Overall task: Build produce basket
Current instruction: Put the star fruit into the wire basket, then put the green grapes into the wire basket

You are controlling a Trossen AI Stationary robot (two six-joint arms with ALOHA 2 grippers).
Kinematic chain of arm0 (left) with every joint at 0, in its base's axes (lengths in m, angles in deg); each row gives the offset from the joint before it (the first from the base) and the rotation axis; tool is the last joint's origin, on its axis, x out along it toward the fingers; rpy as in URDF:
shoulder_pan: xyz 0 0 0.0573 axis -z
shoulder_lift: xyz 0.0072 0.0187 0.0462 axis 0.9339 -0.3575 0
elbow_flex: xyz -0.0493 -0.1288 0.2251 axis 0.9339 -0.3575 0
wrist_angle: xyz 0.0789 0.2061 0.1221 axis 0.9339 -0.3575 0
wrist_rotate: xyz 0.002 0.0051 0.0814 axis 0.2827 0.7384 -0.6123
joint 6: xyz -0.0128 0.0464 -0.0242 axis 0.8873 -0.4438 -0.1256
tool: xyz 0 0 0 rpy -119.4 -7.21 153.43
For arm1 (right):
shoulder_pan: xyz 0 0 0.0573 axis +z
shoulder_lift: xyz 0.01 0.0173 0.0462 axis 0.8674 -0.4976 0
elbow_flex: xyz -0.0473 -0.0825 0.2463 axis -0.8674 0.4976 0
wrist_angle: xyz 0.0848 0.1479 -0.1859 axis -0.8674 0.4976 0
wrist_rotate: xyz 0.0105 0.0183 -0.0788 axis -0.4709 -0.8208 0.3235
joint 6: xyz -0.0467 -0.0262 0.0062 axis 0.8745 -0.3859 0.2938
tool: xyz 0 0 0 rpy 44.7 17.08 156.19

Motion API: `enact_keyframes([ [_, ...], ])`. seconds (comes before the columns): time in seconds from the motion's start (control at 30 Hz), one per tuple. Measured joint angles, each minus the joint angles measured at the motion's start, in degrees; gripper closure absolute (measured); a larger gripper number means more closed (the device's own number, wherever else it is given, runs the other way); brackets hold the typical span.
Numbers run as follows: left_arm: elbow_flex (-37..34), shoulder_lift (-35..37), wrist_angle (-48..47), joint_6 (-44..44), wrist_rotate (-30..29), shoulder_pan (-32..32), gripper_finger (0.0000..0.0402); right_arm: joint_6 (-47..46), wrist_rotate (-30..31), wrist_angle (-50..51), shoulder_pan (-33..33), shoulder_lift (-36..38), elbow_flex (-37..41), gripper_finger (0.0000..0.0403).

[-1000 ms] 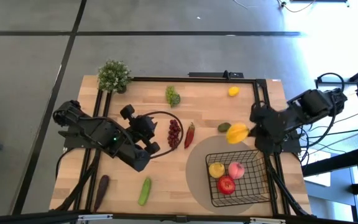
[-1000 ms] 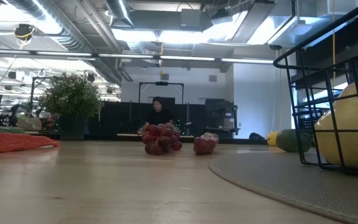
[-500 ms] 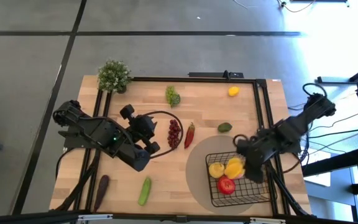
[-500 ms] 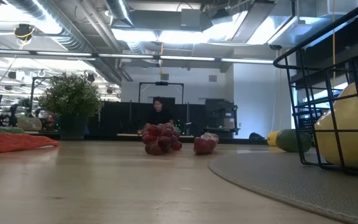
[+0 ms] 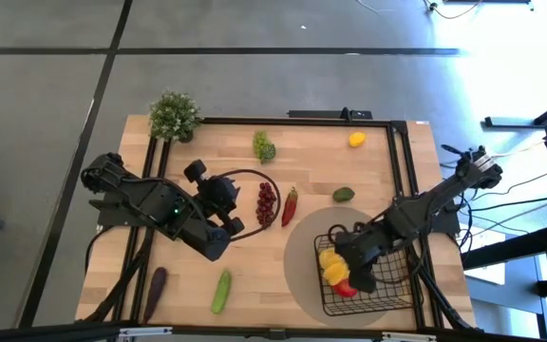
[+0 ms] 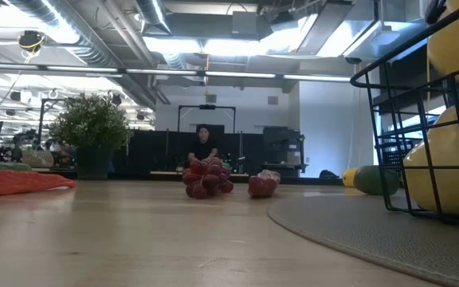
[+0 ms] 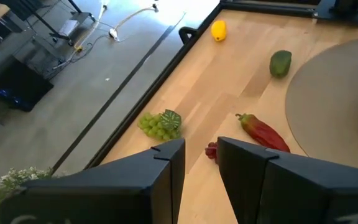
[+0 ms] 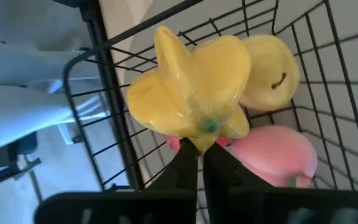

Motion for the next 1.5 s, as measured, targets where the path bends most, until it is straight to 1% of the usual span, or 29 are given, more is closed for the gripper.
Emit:
enact_keyframes([
  [0.2, 0.0, 0.0, 0.0, 0.0, 0.7, 0.0, 0.0318, 3.0, -3.0, -2.1, -0.6, -3.4, 2.0, 0.0403],
  [0.33, 0.0, 0.0, 0.0, 0.0, 0.7, 0.0, 0.0318, 6.1, -3.4, -4.4, -0.7, -5.1, 2.3, 0.0403],
  [0.47, 0.0, 0.0, 0.0, 0.0, 0.8, 0.0, 0.0318, 6.7, -3.4, -4.6, -1.2, -5.8, 2.3, 0.0401],
  [0.97, 0.0, 0.0, 0.0, -0.1, 0.8, 0.0, 0.0318, 7.3, -3.3, -4.8, -1.4, -6.0, 2.3, 0.0335],
  [1.1, 0.0, 0.0, 0.0, -0.1, 0.8, 0.0, 0.0318, 7.5, -3.7, -4.8, -2.0, -6.0, 2.3, 0.0330],
  [1.17, 0.0, 0.0, 0.0, -0.1, 0.8, 0.0, 0.0318, 7.7, -5.4, -4.8, -2.5, -5.8, 2.2, 0.0330],
  [1.27, 0.0, 0.0, 0.0, -0.1, 2.1, -0.1, 0.0318, 8.5, -7.0, -4.8, -2.8, -5.3, 2.2, 0.0330],
  [1.37, 0.0, 0.0, 0.0, 0.3, 5.1, -0.8, 0.0318, 9.3, -7.2, -4.8, -2.9, -4.1, 1.9, 0.0330],
  [1.5, 0.0, 0.0, 0.0, 2.5, 7.8, -2.1, 0.0318, 9.5, -4.6, -4.4, -3.2, -1.7, 0.2, 0.0333],
])
